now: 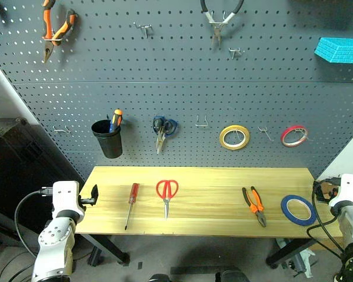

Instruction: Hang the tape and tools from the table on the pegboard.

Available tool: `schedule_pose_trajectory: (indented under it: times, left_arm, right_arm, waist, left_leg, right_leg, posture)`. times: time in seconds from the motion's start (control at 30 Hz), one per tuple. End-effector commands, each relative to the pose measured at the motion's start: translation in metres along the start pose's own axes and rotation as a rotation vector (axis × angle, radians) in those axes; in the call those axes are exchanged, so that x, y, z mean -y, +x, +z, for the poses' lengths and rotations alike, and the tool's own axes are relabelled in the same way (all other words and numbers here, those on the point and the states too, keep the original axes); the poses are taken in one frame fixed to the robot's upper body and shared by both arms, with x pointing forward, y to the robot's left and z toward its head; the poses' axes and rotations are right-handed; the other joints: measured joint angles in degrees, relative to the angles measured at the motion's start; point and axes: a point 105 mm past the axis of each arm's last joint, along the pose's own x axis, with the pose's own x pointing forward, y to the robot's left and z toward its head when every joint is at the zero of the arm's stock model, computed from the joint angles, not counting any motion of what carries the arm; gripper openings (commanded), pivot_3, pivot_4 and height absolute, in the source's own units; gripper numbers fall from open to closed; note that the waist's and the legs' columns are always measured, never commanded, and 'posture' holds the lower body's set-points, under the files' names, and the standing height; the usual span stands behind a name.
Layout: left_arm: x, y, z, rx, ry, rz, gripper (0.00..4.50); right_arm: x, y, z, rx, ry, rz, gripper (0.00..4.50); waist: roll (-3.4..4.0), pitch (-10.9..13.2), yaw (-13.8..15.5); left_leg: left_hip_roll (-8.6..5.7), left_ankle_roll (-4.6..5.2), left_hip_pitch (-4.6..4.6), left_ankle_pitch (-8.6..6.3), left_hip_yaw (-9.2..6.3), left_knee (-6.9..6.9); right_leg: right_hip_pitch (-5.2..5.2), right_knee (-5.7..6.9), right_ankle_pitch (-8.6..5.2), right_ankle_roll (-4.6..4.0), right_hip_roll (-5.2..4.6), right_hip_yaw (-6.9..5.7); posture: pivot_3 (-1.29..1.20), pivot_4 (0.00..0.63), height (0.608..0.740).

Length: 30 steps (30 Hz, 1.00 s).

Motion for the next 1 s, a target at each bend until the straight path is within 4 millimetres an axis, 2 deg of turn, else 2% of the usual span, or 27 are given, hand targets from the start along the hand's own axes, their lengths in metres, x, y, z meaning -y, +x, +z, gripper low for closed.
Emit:
schedule_pose_trajectory:
  times: [0.03,0.27,0.43,0.57,0.7,0.87,1.0]
  left_arm:
    - [-0.005,-0.001,0.019,0.074,0.023,0.025,4.34]
    - [-0.009,-0.005,0.018,0.073,0.052,0.032,4.34]
    - [0.008,-0.016,0.026,0.125,-0.005,-0.064,4.34]
    - [0.034,-0.021,0.021,0.057,-0.054,-0.149,4.34]
    - [0.067,-0.027,0.030,0.030,0.002,-0.297,4.34]
    - [0.107,-0.036,0.049,0.048,0.083,-0.500,4.34]
    - [0.147,-0.044,0.075,0.127,0.205,-0.716,4.34]
  right_arm:
    - [0.008,0.003,0.023,0.076,0.006,-0.022,4.50]
    - [0.002,0.004,0.024,0.078,-0.012,0.004,4.50]
    - [-0.008,0.002,0.022,0.062,-0.042,0.067,4.50]
    - [-0.022,-0.003,0.024,0.048,-0.058,0.146,4.50]
    - [-0.035,-0.012,0.024,-0.008,-0.117,0.192,4.50]
    - [-0.053,-0.028,0.023,-0.102,-0.140,0.282,4.50]
    - [-0.062,-0.033,0.019,-0.204,-0.149,0.320,4.50]
  waist:
    - [0.00,0.0,0.0]
    - [0.00,0.0,-0.1]
    - [-0.01,0.0,0.0]
    - [-0.04,0.2,0.0]
    - [-0.28,1.7,0.1]
    - [-0.50,5.0,0.1]
    - [-0.48,7.5,0.1]
  left_leg:
    - [0.00,0.00,0.00,0.00,0.00,0.00]
    - [0.00,0.00,0.03,0.00,0.00,0.00]
    - [0.00,0.01,0.02,-0.01,0.01,0.00]
    - [0.00,0.01,0.00,-0.01,0.01,0.00]
    - [0.03,0.01,-0.08,-0.01,0.00,0.03]
    - [0.05,0.03,-0.21,0.00,0.11,0.08]
    - [0.09,0.04,-0.49,0.00,0.13,0.02]
  right_leg:
    - [0.00,0.00,0.00,0.00,0.00,0.00]
    - [0.02,0.00,0.00,0.00,0.00,0.01]
    - [0.02,-0.01,0.00,-0.01,0.00,0.02]
    - [0.03,0.00,-0.01,-0.01,0.00,0.02]
    - [0.04,0.02,-0.04,-0.05,0.00,-0.01]
    - [-0.14,0.05,-0.05,-0.06,-0.01,0.10]
    - [-0.47,0.05,-0.04,-0.06,0.01,0.11]
  posture:
    - [-0.05,0.000,0.740]
    - [-0.05,0.000,0.740]
    - [-0.05,0.000,0.740]
    - [-0.07,0.031,0.740]
    - [-0.09,0.107,0.740]
    - [-0.12,0.185,0.740]
    - [-0.14,0.235,0.740]
